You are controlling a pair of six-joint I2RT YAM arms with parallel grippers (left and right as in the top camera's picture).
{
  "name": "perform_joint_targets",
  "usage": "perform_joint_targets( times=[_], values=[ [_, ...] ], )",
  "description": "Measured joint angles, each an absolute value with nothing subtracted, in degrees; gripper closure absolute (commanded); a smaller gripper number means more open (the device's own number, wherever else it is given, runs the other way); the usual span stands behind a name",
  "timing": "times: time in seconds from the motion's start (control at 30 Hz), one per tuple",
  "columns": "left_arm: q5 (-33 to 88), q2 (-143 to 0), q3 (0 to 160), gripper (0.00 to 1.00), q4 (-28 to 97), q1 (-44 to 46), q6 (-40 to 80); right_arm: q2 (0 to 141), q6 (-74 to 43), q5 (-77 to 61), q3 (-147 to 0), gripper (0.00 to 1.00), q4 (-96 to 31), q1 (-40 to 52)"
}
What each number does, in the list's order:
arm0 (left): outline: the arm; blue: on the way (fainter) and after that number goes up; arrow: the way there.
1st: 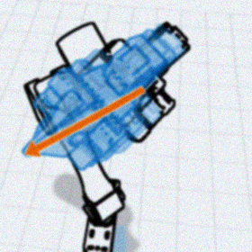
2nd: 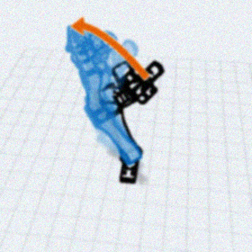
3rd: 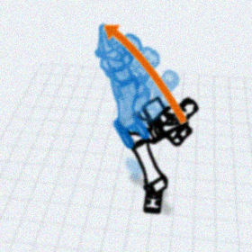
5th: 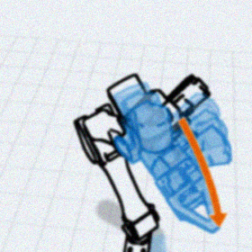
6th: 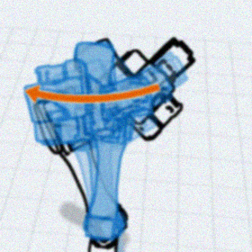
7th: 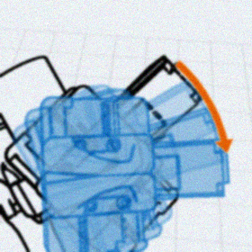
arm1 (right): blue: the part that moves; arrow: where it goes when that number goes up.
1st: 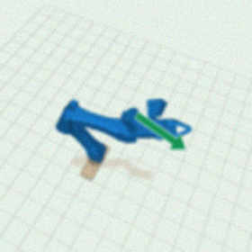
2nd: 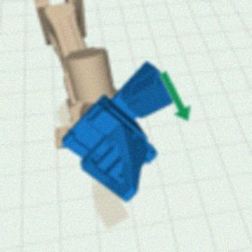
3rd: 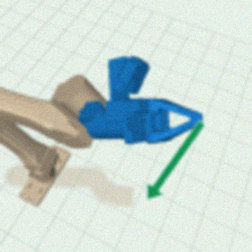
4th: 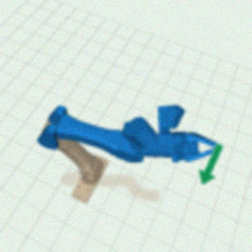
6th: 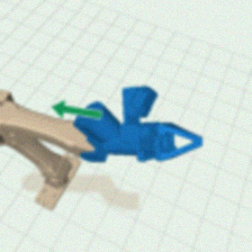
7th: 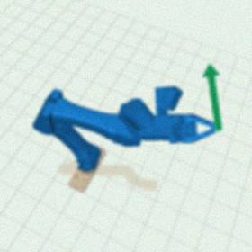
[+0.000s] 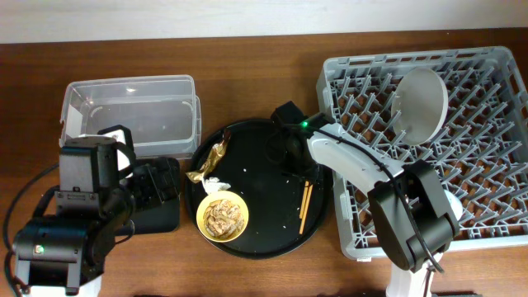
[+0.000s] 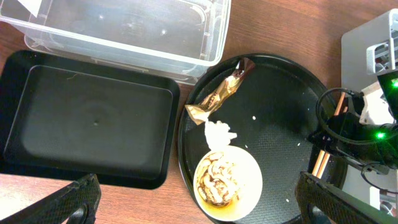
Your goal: Sort waste into correct bins and load items into the dishwasher rack
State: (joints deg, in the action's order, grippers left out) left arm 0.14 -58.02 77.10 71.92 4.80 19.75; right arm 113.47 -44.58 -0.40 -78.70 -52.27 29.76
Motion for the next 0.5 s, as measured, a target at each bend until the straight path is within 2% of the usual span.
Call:
perform_joint_targets(
  times=[0.17, 0.23, 0.3, 0.33, 0.47, 0.5],
  values=[
    [0.14, -58.02, 77.10, 0.00, 71.92, 4.80, 19.75, 113.40, -43.48, 1.15, -78.70, 0.59, -53.10, 28.77],
    [0.14, -58.02, 77.10, 0.00, 71.92, 4.80, 19.75, 113.40, -43.40, 1.52, -78.43, 0.68, -52.31, 28.62],
    [0.14, -58.02, 77.10, 0.00, 71.94, 4.80, 19.75, 113.43, -42.85, 1.43, -77.01, 0.70, -50.50, 28.64],
    [0.14, -58.02, 77.10, 0.00, 71.92, 4.80, 19.75, 113.43, -42.52, 1.30, -76.97, 0.76, -50.43, 28.64],
    [0.14, -58.00, 77.10, 0.00, 71.92, 4.80, 19.75, 113.43, -41.93, 1.04, -76.60, 0.78, -48.97, 31.24],
    [0.14, -58.02, 77.10, 0.00, 71.92, 4.80, 19.75, 113.43, -42.02, 1.04, -76.58, 0.88, -48.97, 31.35]
  ],
)
